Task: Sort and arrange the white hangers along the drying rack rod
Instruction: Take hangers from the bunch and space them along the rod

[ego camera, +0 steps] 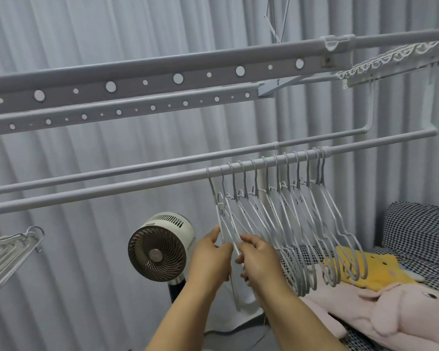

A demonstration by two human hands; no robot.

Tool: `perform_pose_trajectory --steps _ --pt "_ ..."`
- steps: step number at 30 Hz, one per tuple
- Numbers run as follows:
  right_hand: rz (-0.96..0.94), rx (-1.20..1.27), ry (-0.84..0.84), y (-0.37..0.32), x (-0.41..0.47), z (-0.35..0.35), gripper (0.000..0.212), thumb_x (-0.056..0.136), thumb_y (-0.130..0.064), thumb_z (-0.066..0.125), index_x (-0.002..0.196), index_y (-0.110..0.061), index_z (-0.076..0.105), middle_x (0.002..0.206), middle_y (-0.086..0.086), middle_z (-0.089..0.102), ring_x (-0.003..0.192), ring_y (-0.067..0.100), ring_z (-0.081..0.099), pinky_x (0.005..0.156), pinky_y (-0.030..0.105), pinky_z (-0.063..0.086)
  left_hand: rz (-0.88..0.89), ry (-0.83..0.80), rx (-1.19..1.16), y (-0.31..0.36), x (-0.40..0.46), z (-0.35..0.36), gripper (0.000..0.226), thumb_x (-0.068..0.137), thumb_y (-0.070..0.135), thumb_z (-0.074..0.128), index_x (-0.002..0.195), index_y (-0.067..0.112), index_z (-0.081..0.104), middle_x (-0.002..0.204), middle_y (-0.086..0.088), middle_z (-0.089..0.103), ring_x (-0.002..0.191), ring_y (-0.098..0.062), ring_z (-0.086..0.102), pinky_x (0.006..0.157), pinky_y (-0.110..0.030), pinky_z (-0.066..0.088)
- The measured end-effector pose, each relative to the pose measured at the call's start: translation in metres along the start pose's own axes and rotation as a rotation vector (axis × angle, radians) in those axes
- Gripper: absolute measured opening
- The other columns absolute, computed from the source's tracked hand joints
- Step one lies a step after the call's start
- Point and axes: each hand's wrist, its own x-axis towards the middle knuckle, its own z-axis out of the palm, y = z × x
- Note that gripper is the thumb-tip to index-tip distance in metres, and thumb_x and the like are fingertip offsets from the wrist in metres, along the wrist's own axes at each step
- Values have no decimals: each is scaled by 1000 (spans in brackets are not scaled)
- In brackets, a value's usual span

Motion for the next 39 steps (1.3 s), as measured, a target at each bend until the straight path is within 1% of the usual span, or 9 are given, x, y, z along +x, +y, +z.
perform_pose_trajectory --steps 9,12,14,18,23,26,32,35,39 --pt "-53 -168 4 1 -2 -7 33 94 -34 48 126 -25 52 82 -1 65 77 19 66 80 41 57 -57 38 -5 1 -1 7 57 92 12 49 147 18 38 73 -9 62 52 -17 52 44 -24 41" --pt "-70 -268 0 -4 -7 -10 35 96 -36 45 130 -26 47 81 -12 55 69 6 55 65 26 48 -68 71 15 1 -2 8 50 91 15 49 142 16 46 75 -6 65 54 -16 56 43 -21 39" --pt "-93 -314 -2 -7 -11 -12 38 97 -38 44 133 -25 45 94 -10 58 76 6 54 64 24 43 -70 78 32 1 -3 8 45 91 16 49 136 12 52 79 -5 67 57 -14 59 39 -18 38" --pt "-167 -371 30 -8 -15 -12 46 95 -40 46 138 -24 42 136 -3 52 119 16 51 92 29 41 -80 94 92 2 -7 5 39 92 22 49 129 14 57 86 -4 72 62 -13 67 43 -20 45" --pt "-327 -381 75 -14 -25 -10 46 95 -37 47 139 -25 40 142 -7 45 128 12 43 95 23 34 -48 193 139 -1 -12 -3 26 79 33 48 81 15 66 70 -4 68 72 -28 67 71 -46 58" --pt "-390 -346 61 -16 -32 -3 45 95 -36 49 138 -25 42 140 -8 46 128 10 42 102 25 35 -31 235 179 -3 -19 -9 24 80 29 48 65 12 53 60 -2 56 64 -29 53 63 -38 49" --pt "-387 -278 -20 -13 -47 18 39 93 -35 51 131 -27 48 126 -9 54 115 8 48 95 24 40 -39 383 305 -12 -31 -30 19 87 36 47 91 23 60 109 -6 63 107 -33 55 93 -45 46" --pt "-361 -265 -48 -10 -54 30 35 93 -36 51 127 -27 50 115 -10 56 110 9 51 90 25 42 -106 416 398 -22 -32 -42 56 91 41 42 138 10 44 148 -10 40 139 -31 28 113 -49 27" --pt "-338 -252 -84 -10 -62 54 28 93 -36 52 120 -27 53 102 -12 57 101 10 55 83 25 43 -112 453 398 -29 -41 -64 65 93 44 41 151 20 25 162 -4 9 148 -19 -1 119 -50 15"
